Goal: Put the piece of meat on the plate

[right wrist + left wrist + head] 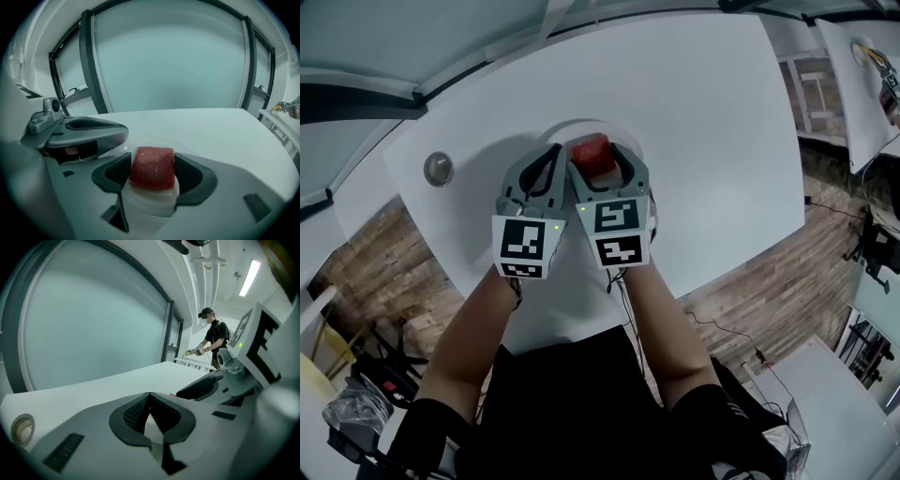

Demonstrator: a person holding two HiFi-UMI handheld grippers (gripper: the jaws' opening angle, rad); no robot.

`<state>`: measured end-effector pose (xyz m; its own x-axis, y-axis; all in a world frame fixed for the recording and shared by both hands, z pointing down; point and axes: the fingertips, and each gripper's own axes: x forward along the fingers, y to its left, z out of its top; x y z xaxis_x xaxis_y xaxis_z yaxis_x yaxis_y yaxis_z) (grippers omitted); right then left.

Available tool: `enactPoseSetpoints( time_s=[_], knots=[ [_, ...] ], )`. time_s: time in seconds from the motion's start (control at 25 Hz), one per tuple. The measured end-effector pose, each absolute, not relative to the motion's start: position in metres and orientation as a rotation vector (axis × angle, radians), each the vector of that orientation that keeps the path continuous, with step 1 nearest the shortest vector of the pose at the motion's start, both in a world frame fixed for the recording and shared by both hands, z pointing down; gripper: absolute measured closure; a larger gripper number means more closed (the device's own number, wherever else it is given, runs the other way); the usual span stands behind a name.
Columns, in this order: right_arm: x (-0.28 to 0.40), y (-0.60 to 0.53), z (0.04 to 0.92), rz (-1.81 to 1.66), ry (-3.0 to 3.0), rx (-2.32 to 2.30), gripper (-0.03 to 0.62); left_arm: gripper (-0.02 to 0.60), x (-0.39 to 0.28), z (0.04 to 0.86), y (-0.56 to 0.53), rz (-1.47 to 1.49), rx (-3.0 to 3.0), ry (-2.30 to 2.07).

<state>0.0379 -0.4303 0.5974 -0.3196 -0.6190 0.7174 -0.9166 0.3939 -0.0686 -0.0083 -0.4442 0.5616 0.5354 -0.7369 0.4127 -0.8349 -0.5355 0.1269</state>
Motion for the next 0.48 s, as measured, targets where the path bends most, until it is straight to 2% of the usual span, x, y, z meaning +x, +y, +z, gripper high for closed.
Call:
enactPoseSetpoints(
  time_s=[0.4,0.48],
  knots=[
    [0.044,-0.424,0.564,0.632,-2.145,1.38,0.306,0.578,-0.004,0.54,-0.433,0.432,2.506,-1.304],
    [0.046,-0.419,0.55,0.614,-2.174,1.418,0.38,0.578,-0.004,0.528,-0.427,0.42,2.523,-1.306]
  ],
)
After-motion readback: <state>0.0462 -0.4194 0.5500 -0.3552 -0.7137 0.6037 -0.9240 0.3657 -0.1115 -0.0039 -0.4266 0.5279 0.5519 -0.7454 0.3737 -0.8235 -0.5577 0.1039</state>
